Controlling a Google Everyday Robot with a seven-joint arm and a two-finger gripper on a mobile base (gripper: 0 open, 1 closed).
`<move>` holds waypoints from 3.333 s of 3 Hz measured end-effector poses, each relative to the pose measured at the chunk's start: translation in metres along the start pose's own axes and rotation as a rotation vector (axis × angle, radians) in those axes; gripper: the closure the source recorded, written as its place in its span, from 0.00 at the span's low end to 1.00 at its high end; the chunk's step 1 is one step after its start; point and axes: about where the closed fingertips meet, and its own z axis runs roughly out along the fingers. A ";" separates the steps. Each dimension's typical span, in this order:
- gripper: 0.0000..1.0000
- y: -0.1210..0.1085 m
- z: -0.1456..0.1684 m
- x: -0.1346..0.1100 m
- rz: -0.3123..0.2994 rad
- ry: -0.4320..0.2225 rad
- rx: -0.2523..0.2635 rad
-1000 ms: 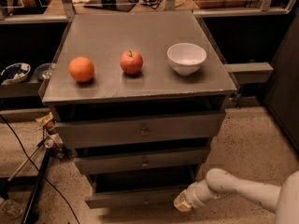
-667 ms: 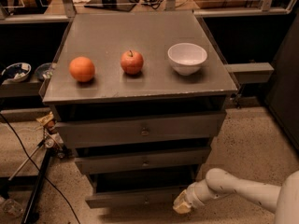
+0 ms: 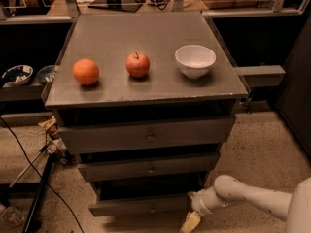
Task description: Open bottom drawer
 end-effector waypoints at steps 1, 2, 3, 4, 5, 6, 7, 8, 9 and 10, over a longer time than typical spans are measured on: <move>0.00 0.000 0.000 0.000 0.000 0.000 0.000; 0.00 -0.016 0.014 -0.007 -0.035 0.025 -0.003; 0.00 -0.047 0.067 -0.017 -0.105 0.111 -0.043; 0.00 -0.047 0.068 -0.016 -0.103 0.110 -0.044; 0.00 -0.047 0.073 -0.009 -0.090 0.107 -0.058; 0.00 -0.047 0.076 -0.005 -0.081 0.105 -0.065; 0.27 -0.047 0.076 -0.005 -0.081 0.105 -0.065; 0.50 -0.047 0.076 -0.005 -0.081 0.105 -0.065; 0.73 -0.047 0.077 -0.005 -0.081 0.105 -0.065; 1.00 -0.047 0.077 -0.005 -0.081 0.105 -0.065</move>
Offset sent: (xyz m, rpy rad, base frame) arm 0.0527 0.0210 -0.0307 -0.0631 -0.0378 0.0965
